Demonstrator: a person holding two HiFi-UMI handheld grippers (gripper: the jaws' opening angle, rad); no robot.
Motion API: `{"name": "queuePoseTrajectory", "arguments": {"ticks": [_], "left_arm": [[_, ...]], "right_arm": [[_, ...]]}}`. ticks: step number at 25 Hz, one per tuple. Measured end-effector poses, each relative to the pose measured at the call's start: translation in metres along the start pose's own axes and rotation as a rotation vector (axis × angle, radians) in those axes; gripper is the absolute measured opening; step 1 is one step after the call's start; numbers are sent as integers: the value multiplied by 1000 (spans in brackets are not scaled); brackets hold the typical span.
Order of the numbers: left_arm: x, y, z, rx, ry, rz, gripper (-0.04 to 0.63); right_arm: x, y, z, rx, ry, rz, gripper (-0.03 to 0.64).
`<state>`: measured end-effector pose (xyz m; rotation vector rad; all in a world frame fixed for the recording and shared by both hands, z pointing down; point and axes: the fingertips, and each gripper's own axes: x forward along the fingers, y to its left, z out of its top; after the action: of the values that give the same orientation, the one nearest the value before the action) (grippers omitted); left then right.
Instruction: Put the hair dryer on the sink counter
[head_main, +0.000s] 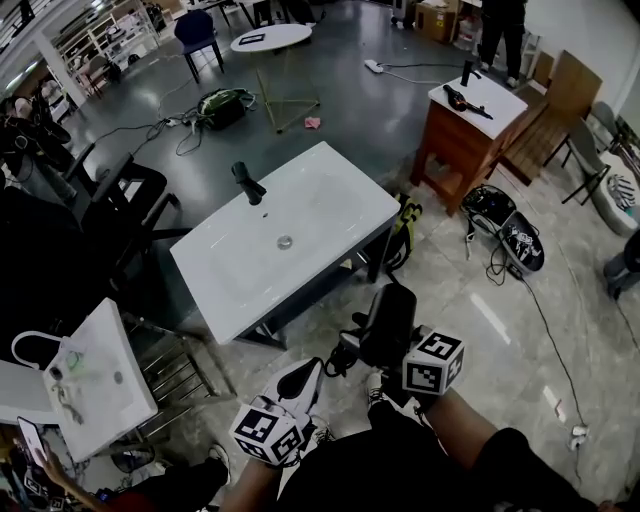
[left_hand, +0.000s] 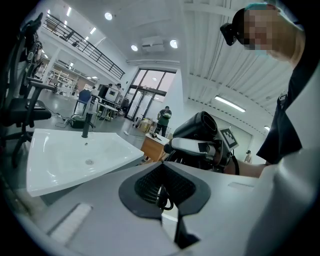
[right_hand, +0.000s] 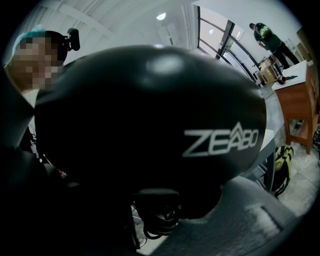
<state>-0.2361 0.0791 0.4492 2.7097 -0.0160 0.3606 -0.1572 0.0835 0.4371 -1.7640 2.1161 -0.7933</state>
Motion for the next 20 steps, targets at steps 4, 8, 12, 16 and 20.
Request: {"name": "queuePoseTrajectory", "arguments": {"ticks": [4, 8, 12, 16, 20], "left_arm": [[18, 2, 6, -8, -19, 22, 3], [38, 0, 11, -12, -35, 48, 3], [52, -4, 15, -15, -51, 86, 3], [63, -10, 19, -12, -65, 127, 3], [70, -19, 24, -5, -65, 160, 3]], "right_arm": [[-1, -16, 9, -5, 15, 16, 199], [-5, -34, 19, -9, 34, 38, 199], [-8, -46, 28, -13, 48, 71, 199], [-13, -57, 37, -17, 59, 105, 201], [-20, -63, 45, -17, 63, 127, 199]]}}
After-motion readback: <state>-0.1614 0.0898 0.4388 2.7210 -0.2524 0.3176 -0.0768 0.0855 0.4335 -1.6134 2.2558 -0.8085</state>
